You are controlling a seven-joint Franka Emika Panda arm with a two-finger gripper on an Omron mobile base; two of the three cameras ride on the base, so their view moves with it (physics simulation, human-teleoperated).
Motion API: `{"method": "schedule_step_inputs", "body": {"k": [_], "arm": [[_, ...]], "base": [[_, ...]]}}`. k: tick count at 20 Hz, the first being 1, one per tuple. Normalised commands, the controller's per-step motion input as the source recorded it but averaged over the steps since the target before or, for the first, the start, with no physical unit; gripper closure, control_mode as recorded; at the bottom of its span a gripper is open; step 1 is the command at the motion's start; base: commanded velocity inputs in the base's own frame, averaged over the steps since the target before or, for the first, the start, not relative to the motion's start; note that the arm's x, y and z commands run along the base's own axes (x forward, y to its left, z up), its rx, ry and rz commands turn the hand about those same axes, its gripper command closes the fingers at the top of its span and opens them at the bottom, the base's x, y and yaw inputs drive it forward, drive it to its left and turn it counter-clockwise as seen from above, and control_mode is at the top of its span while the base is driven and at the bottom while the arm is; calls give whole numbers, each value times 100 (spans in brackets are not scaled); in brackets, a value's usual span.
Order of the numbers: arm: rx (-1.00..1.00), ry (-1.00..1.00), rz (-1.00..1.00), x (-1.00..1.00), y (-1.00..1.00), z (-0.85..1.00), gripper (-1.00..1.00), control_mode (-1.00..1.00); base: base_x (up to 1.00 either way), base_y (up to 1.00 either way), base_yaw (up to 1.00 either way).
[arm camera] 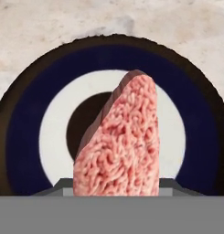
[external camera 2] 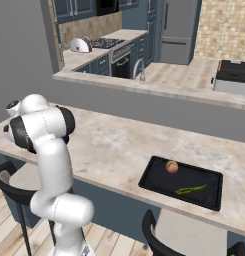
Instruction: Create a steak meal by picking up the steak and asparagus from the tray and placing them on the plate. Leave the peach on the tray.
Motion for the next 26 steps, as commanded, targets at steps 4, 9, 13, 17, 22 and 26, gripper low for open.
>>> {"method": "schedule_step_inputs", "body": {"k": [4,9,13,17,22,26], "arm": [[0,0,0,24,0,-19,100,-100],[0,0,0,37,0,-9,100,-100],[0,0,0,29,0,-17,100,-100],[0,0,0,9,0,-24,-100,-100],[0,0,0,2,0,-7,-100,-100],[0,-3,0,0,0,6,-100,-100]], "base": [[0,0,0],[0,0,0],[0,0,0],[0,0,0],[0,0,0],[0,0,0]]}}
